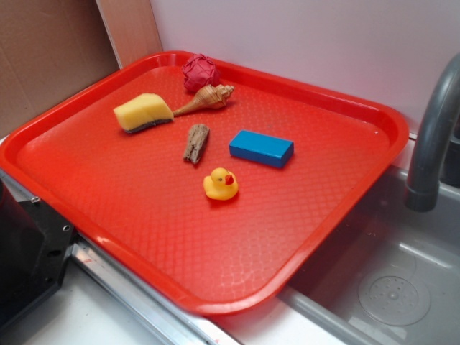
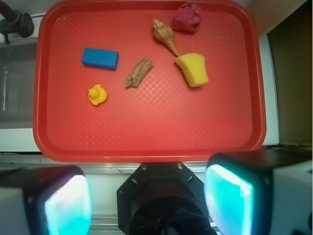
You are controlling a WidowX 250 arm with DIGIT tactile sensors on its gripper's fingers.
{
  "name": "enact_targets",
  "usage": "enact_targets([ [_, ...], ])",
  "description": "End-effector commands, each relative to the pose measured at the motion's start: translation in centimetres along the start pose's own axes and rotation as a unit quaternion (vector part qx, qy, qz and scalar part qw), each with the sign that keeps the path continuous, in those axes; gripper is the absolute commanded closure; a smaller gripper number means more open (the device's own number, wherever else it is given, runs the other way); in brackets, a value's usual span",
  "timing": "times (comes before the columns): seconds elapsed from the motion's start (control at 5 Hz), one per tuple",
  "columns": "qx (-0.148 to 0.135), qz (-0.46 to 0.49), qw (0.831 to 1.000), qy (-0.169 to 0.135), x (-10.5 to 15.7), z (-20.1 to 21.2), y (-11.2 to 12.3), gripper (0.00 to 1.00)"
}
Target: Grab the yellow duck.
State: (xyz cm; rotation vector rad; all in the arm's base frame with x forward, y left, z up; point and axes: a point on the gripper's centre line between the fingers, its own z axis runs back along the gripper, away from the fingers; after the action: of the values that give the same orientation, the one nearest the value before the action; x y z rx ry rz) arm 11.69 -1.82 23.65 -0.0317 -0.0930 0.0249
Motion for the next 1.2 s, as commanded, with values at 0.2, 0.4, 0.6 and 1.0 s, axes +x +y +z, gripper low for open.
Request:
enact_targets([
  [0.2,-0.017,0.059,0.998,0.014,0.7,-0.8,-0.3,0.0],
  [0.4,-0.03,0.154,0.987,0.029,1.2,-1.7,-0.9,0.0],
  [0.6,-0.033,0.275,0.961,0.014,1.6,-3.1,-1.9,0.0],
  [1.0,-0.053,0.376,0.925,-0.013,3.3,-6.8,-4.5,0.0],
])
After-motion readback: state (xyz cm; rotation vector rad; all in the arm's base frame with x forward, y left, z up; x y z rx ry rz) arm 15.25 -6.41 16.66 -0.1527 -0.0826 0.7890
